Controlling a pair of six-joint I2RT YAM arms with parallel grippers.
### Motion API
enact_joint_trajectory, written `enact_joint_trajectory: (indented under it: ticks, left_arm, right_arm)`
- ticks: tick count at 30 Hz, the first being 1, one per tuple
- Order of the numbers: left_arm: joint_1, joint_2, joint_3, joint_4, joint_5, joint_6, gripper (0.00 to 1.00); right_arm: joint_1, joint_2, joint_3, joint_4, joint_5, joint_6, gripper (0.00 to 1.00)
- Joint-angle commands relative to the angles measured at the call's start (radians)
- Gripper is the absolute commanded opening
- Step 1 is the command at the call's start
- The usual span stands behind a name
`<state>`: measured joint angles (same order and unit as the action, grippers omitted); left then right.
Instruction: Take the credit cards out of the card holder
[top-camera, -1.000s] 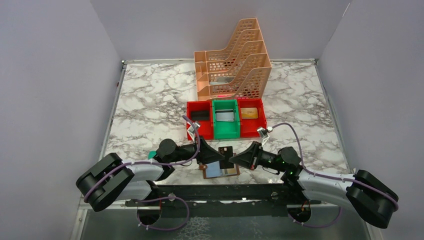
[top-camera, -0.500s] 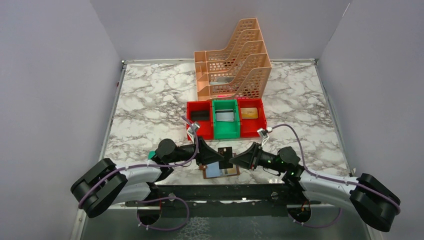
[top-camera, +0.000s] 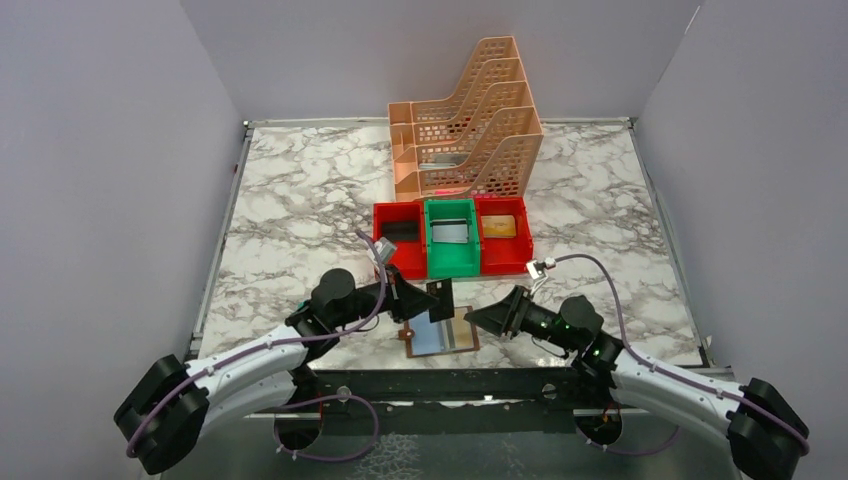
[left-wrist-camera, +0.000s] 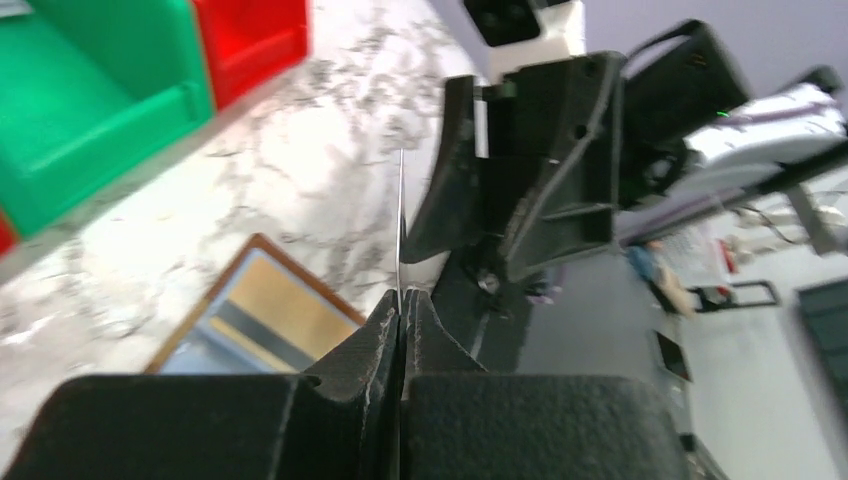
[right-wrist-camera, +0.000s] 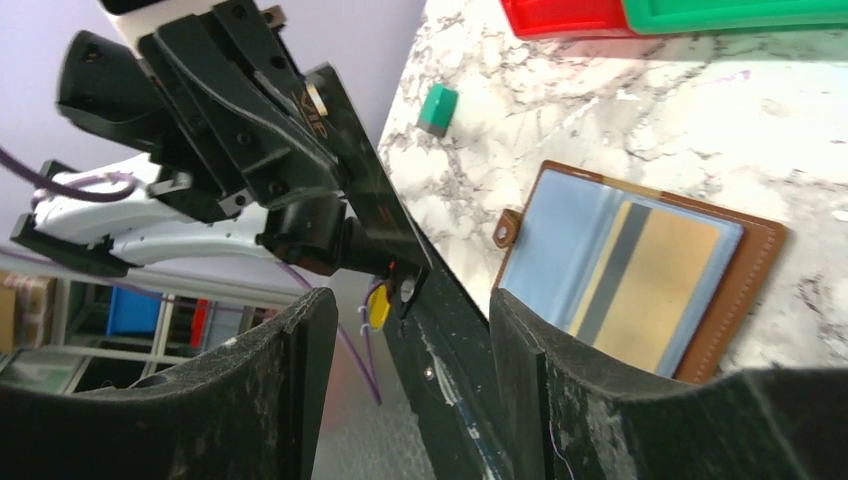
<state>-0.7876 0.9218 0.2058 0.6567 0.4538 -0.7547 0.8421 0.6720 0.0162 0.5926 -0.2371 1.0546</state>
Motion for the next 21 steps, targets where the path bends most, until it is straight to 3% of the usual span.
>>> enact_joint_trajectory:
  ticks: [1, 5, 12, 21]
  left_arm:
    - [-0.004, -0.077, 0.112, -0.391, -0.24, 0.179, 0.0]
    - [-0.004, -0.089, 0.229, -0.645, -0.459, 0.287, 0.0]
    - [-0.003, -0.003, 0.366, -0.802, -0.749, 0.405, 0.0]
    - [-0.006, 0.195, 0.521, -0.76, -0.779, 0.825, 0.0]
  right_arm:
    - [-0.008, -0.089, 0.009, -0.209, 0.111, -0.011, 0.63]
    - [-0.008, -0.171, 0.031, -0.323, 0.157, -0.03, 0.65]
    - [-0.008, -0.24, 0.064, -0.48, 0.247, -0.049, 0.66]
    - [-0.008, -0.23, 0.082, -0.503, 0.242, -0.074, 0.66]
